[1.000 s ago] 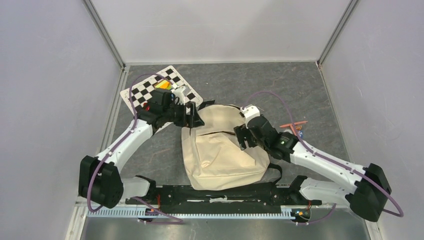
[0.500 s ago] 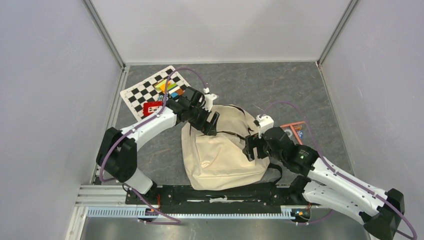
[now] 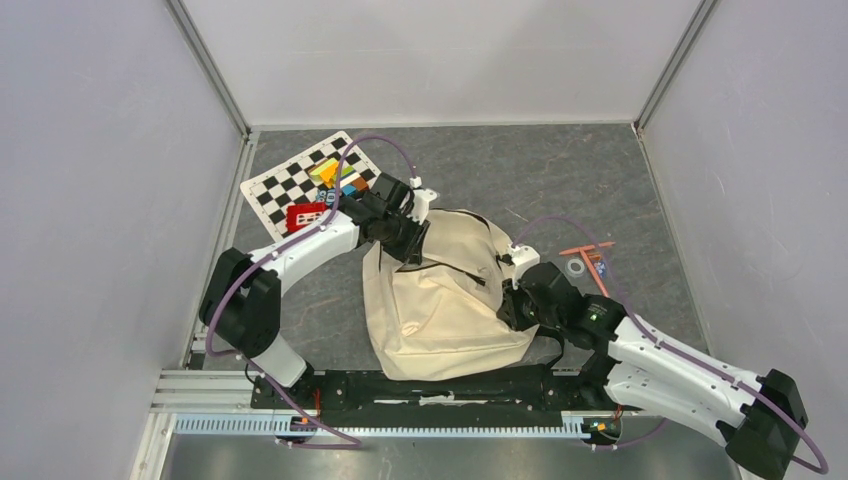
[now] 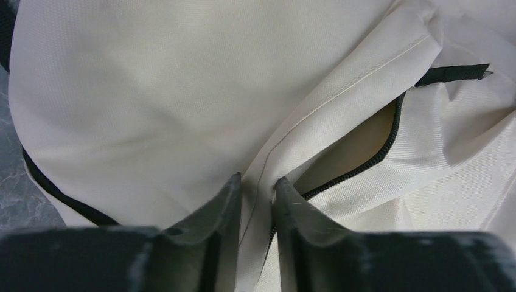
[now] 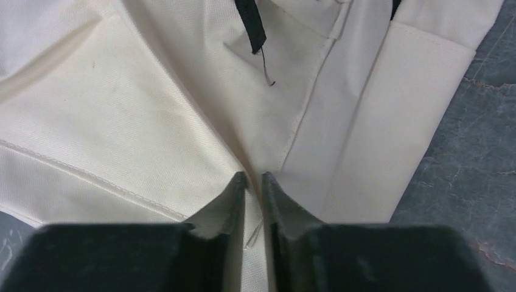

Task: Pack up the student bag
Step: Adjust the student bag at the center of the board.

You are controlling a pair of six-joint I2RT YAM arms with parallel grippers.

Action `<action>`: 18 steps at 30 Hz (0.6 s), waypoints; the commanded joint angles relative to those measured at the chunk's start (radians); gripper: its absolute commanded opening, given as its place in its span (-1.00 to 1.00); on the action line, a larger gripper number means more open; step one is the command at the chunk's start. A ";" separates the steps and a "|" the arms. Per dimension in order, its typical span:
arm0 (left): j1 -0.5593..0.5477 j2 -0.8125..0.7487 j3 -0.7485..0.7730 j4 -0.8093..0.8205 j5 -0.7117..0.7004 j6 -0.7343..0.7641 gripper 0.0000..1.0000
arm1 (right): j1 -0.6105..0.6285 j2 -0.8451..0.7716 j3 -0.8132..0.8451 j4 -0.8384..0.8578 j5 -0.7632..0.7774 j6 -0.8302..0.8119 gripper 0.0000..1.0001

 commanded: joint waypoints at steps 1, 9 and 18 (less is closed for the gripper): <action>-0.001 -0.013 0.009 0.001 -0.033 0.029 -0.48 | -0.002 0.013 -0.004 0.031 0.030 -0.009 -0.81; -0.011 -0.074 -0.028 -0.003 -0.025 -0.001 -0.96 | -0.002 0.025 0.007 0.040 0.138 -0.051 -1.00; -0.082 -0.225 -0.143 -0.019 0.016 -0.101 -0.96 | -0.002 0.111 0.093 0.041 0.294 -0.092 -1.00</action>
